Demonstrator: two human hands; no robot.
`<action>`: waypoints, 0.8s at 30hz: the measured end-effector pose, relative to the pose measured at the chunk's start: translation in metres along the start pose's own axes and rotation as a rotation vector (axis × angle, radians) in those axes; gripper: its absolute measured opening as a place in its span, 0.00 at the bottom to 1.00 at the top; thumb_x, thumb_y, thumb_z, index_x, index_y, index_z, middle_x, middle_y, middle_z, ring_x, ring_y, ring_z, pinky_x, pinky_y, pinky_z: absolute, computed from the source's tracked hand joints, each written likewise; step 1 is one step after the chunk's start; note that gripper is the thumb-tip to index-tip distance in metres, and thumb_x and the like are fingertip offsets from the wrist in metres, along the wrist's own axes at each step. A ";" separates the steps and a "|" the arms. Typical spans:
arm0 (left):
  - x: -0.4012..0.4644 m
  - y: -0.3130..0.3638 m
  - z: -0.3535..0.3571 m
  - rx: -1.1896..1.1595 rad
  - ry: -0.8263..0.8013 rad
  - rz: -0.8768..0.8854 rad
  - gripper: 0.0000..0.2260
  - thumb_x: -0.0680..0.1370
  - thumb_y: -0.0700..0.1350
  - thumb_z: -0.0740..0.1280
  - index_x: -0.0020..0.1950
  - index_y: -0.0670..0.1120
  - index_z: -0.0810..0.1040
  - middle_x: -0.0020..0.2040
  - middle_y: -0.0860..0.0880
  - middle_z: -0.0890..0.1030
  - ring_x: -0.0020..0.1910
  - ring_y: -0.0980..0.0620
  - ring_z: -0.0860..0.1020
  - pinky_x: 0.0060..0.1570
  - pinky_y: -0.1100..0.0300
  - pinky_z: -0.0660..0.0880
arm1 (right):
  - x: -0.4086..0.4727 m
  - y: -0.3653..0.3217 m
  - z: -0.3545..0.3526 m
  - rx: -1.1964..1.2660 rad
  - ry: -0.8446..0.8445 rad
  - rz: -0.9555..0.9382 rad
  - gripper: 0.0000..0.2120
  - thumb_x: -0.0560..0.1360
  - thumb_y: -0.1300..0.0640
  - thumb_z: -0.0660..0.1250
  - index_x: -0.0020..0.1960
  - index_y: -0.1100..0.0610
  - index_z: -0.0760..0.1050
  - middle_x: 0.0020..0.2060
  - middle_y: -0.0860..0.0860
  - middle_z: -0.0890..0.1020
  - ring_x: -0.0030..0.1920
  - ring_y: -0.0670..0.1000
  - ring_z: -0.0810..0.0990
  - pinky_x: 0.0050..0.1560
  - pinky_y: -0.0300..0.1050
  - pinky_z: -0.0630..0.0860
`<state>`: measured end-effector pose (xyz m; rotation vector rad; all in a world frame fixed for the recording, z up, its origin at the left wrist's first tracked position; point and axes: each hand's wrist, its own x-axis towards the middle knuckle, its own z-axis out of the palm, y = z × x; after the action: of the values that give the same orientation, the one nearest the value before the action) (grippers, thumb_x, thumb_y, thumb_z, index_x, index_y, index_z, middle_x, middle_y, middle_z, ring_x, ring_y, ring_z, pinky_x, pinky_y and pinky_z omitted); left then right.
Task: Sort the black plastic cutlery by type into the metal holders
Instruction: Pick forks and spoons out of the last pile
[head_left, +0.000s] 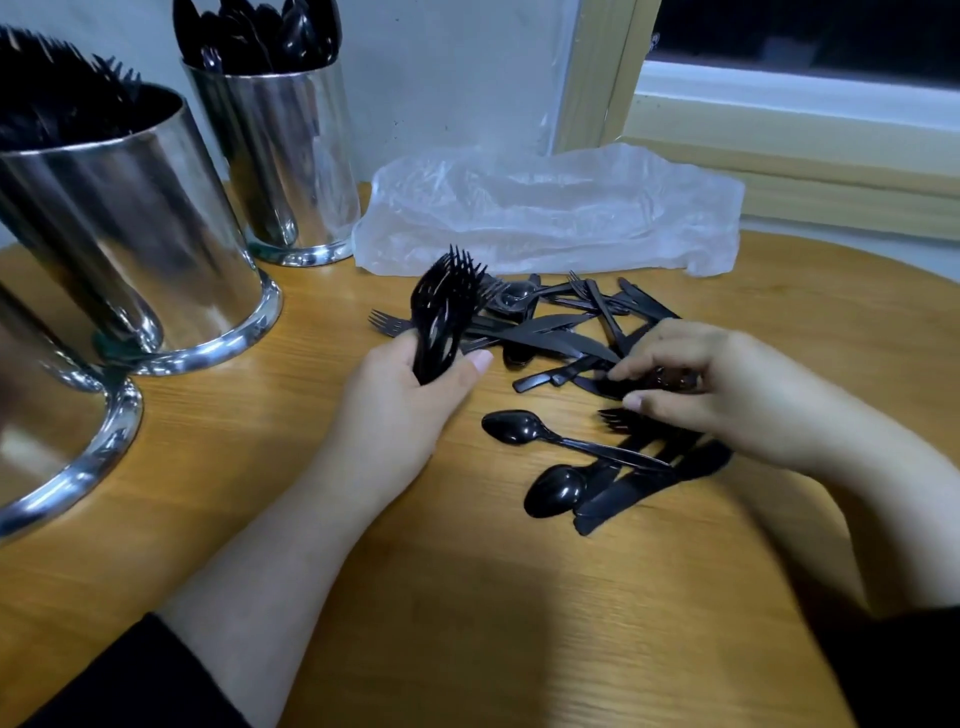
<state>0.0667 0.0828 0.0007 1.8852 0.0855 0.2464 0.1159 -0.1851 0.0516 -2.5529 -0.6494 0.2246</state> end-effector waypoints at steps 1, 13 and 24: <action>0.000 -0.001 0.000 -0.017 -0.005 -0.005 0.13 0.78 0.55 0.71 0.40 0.48 0.76 0.28 0.58 0.73 0.29 0.56 0.72 0.38 0.52 0.73 | 0.000 0.001 0.001 -0.019 -0.038 0.010 0.10 0.75 0.49 0.73 0.55 0.40 0.82 0.52 0.39 0.78 0.53 0.40 0.77 0.55 0.34 0.72; 0.000 -0.002 0.004 0.071 -0.009 0.003 0.08 0.79 0.57 0.69 0.44 0.55 0.79 0.30 0.60 0.76 0.30 0.60 0.73 0.39 0.52 0.75 | 0.008 -0.002 0.013 -0.157 -0.119 0.006 0.08 0.75 0.47 0.73 0.54 0.41 0.81 0.51 0.40 0.73 0.57 0.47 0.73 0.62 0.51 0.72; 0.000 -0.004 0.003 0.047 -0.013 0.018 0.05 0.78 0.57 0.69 0.46 0.57 0.79 0.29 0.59 0.74 0.31 0.56 0.73 0.38 0.50 0.74 | 0.008 -0.010 0.015 -0.257 -0.126 0.002 0.16 0.79 0.48 0.68 0.66 0.40 0.76 0.52 0.44 0.71 0.56 0.47 0.69 0.61 0.47 0.66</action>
<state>0.0679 0.0811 -0.0039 1.9353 0.0661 0.2455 0.1151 -0.1670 0.0435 -2.8024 -0.7661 0.3239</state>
